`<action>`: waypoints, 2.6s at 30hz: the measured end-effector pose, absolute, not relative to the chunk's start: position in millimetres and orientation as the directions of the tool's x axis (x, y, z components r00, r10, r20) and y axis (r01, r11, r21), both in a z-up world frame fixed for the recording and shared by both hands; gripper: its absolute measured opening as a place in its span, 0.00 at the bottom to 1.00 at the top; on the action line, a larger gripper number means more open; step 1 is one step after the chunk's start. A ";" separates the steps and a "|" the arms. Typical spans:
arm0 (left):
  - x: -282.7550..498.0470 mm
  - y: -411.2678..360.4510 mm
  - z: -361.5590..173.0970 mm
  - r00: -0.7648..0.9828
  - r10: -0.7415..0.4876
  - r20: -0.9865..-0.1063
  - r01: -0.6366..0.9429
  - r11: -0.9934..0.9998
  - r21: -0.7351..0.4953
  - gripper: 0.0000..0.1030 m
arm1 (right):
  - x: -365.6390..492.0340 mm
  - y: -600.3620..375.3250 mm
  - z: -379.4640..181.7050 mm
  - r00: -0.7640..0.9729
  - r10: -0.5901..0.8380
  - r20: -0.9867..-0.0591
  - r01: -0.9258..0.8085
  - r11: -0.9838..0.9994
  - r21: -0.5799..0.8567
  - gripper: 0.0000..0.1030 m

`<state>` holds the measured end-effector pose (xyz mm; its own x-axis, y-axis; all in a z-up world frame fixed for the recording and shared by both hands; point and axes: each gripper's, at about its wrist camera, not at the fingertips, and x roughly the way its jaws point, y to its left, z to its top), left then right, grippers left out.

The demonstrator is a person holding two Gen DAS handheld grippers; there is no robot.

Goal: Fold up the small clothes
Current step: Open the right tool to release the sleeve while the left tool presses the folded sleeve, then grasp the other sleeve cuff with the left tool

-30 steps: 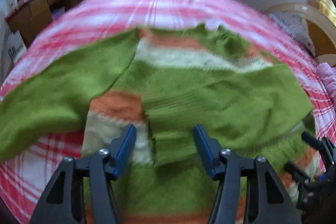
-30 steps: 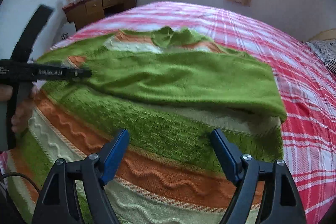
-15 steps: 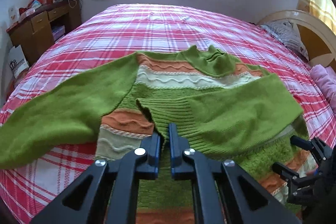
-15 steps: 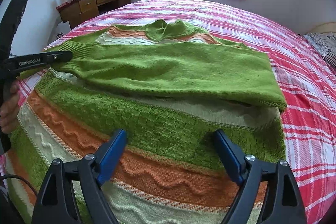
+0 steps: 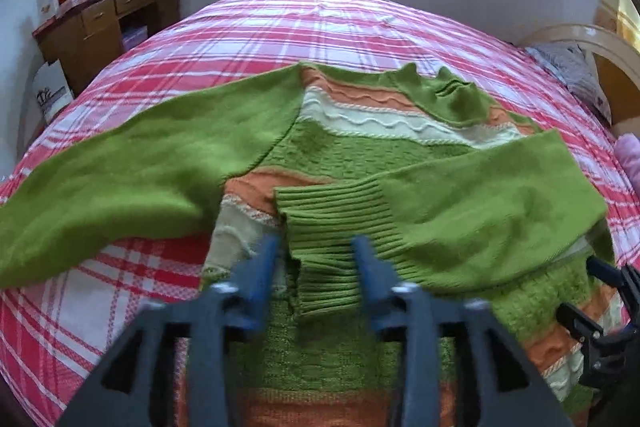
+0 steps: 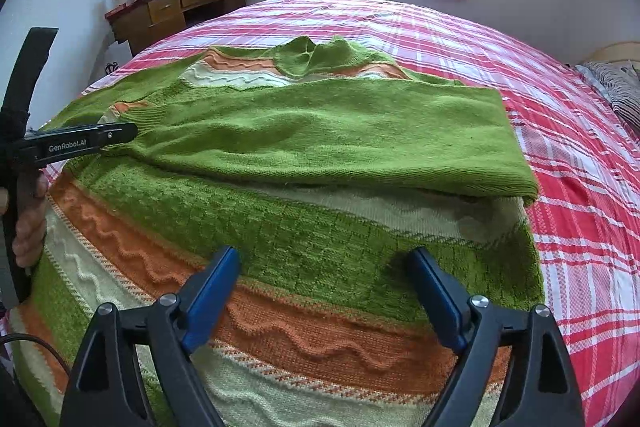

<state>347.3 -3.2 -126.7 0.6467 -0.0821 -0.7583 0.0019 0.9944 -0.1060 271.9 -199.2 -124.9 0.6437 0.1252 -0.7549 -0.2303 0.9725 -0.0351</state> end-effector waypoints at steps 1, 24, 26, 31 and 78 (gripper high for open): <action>346.2 -3.4 -126.7 0.646 -0.095 -0.757 0.011 0.993 -0.115 0.62 | 271.9 -199.2 -124.8 0.643 0.126 -0.756 -0.230 0.973 -0.034 0.85; 332.0 0.5 -131.9 0.653 -0.044 -0.756 -0.020 0.997 -0.076 0.97 | 316.6 -264.4 -78.8 0.665 0.098 -0.740 -0.152 0.988 -0.006 0.85; 331.9 3.1 -132.4 0.648 -0.051 -0.760 -0.022 0.996 -0.085 0.98 | 323.3 -254.6 -75.3 0.674 0.082 -0.734 -0.154 0.988 -0.030 0.85; 321.4 20.4 -132.8 0.641 -0.040 -0.767 -0.082 0.989 -0.120 0.98 | 331.7 -247.1 -115.7 0.582 -0.001 -0.813 -0.110 0.991 -0.080 0.86; 215.8 336.9 -135.6 0.732 0.104 -0.673 -0.627 0.488 -0.607 0.65 | 316.1 -91.6 -125.5 0.595 0.222 -0.773 -0.373 0.927 -0.021 0.88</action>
<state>215.8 336.9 -135.6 0.7320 0.1039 -0.6733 -0.6274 0.4882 -0.6067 316.1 -91.6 -125.5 0.5948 0.2219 -0.7726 -0.3733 0.9275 -0.0210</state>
